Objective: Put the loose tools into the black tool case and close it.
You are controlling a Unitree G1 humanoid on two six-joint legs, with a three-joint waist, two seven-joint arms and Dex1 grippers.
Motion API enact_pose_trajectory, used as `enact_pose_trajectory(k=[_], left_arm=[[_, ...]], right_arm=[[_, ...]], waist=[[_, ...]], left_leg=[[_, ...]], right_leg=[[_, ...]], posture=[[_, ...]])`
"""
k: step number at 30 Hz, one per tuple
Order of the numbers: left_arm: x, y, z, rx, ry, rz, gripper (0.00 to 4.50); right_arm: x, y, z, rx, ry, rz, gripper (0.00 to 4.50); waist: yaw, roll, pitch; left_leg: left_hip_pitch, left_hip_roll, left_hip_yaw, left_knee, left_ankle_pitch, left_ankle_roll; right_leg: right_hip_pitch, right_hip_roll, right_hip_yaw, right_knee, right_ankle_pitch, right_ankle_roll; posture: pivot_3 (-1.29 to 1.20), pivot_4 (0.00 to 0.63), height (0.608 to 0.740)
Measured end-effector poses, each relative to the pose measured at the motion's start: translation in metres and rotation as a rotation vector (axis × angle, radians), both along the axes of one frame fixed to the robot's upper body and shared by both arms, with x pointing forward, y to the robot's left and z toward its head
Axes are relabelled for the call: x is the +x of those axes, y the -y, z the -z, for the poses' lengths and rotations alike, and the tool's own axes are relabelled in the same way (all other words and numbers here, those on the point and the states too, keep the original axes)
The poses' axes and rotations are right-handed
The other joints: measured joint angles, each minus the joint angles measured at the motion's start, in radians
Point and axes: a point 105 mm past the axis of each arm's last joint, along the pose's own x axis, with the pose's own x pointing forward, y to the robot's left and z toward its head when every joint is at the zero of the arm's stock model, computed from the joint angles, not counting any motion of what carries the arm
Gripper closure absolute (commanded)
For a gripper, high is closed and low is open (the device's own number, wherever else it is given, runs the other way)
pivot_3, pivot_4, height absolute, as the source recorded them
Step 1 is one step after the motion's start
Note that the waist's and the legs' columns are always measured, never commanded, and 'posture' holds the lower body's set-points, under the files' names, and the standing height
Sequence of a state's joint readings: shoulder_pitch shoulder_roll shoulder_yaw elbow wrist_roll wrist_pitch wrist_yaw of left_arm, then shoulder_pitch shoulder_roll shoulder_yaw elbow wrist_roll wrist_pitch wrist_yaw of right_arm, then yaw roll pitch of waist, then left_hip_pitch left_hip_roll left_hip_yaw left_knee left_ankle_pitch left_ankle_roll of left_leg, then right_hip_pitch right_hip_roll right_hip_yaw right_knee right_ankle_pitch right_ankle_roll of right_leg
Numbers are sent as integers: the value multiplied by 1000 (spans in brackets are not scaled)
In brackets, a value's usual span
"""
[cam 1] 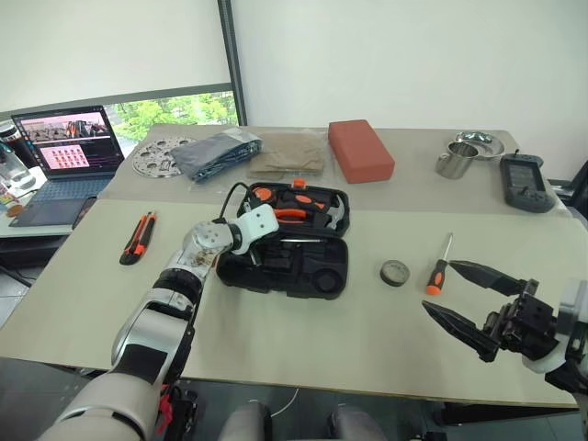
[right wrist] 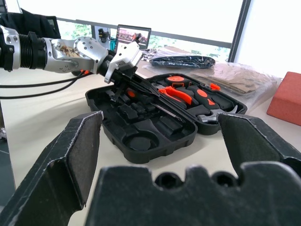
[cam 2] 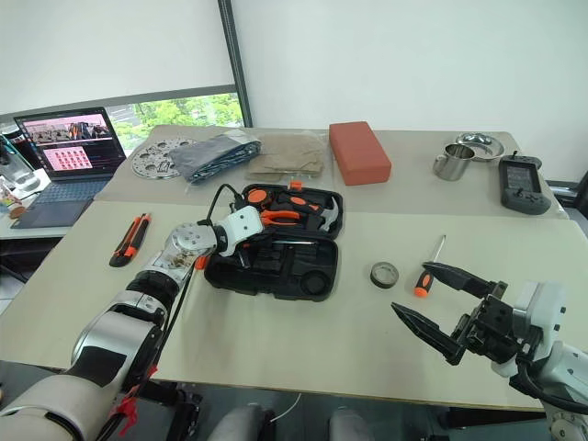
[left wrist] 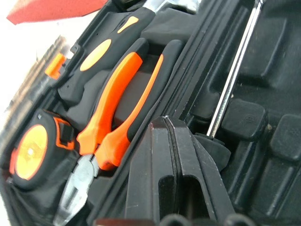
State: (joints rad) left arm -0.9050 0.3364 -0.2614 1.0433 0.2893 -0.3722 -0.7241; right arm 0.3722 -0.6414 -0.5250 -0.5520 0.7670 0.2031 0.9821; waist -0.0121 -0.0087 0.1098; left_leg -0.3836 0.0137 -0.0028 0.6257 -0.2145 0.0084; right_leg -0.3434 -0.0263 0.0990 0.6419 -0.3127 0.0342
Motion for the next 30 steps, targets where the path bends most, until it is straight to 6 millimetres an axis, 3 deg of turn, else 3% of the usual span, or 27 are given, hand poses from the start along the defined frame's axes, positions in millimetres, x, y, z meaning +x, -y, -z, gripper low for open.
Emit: enact_pose_trajectory(k=[8,19,21,30], left_arm=[[1,2,10,82,33,-15,4464],[2,0,16,142,60,-25,4464],[2,-1,16,148,60,-24,4464],[0,1,18,24,-8,-63,4464]], right_arm=[[-1,1,1,-1,-5,2,0],[0,1,-1,-1,7,6,0],[1,1,-2,-1,10,5,0],[3,2,-3,1,16,7,0]], waist=[[-4,-1,0],[-10,-1,-5],[-12,-1,-5],[-11,-1,-5]], left_leg=[[15,1,1,-1,0,-1],[22,2,0,-2,-1,-2],[25,2,-1,-3,-5,-8],[29,1,-6,-3,-8,-13]], right_leg=[[16,-1,0,-1,-3,-1],[23,-2,0,-1,-7,-2],[24,-2,1,-1,-8,-2],[24,-4,1,-2,-11,-2]], posture=[[0,150,740],[0,150,740],[0,150,740],[0,150,740]])
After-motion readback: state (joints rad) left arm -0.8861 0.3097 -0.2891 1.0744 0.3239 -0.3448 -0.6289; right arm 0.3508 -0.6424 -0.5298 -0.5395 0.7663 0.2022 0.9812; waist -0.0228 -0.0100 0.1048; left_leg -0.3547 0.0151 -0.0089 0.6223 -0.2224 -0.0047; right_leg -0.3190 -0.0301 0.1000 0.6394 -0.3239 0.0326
